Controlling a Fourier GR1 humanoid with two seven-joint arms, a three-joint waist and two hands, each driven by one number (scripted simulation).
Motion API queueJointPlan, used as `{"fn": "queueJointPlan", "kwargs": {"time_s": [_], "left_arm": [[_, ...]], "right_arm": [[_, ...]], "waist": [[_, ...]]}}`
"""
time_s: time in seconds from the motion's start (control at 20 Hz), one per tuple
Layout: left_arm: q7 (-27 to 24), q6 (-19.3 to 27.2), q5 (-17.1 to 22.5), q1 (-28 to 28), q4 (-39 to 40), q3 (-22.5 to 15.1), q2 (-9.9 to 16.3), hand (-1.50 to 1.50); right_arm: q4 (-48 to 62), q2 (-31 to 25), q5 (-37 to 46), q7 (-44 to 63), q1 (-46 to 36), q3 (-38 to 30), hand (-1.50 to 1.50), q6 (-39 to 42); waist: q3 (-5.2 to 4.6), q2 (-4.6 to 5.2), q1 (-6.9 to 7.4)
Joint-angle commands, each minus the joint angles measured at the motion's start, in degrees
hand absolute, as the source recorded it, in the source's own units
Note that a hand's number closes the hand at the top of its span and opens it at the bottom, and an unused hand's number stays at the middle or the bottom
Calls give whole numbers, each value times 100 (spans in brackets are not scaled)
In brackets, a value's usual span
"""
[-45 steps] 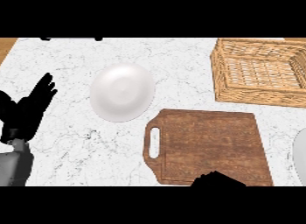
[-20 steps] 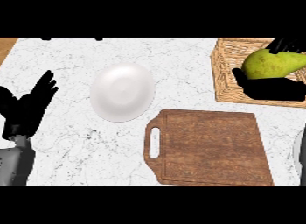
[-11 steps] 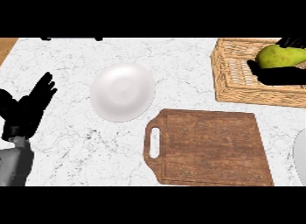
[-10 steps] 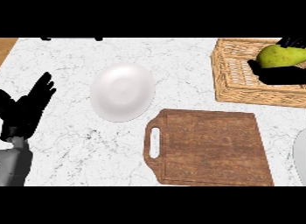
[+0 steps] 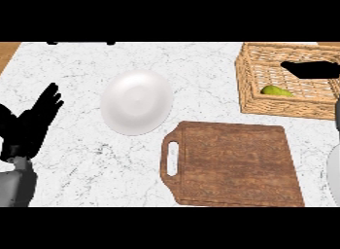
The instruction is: Pick the pear from the cutting board and place it in the basket
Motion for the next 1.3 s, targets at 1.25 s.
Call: {"fn": "queueJointPlan", "kwargs": {"time_s": [1.25], "left_arm": [[136,206,-143,-29,-159,-64,-134,0]], "right_arm": [[2709,-2974,-3693,-1614,1204,-3094,-150,2844]], "waist": [[11,1,-54]]}}
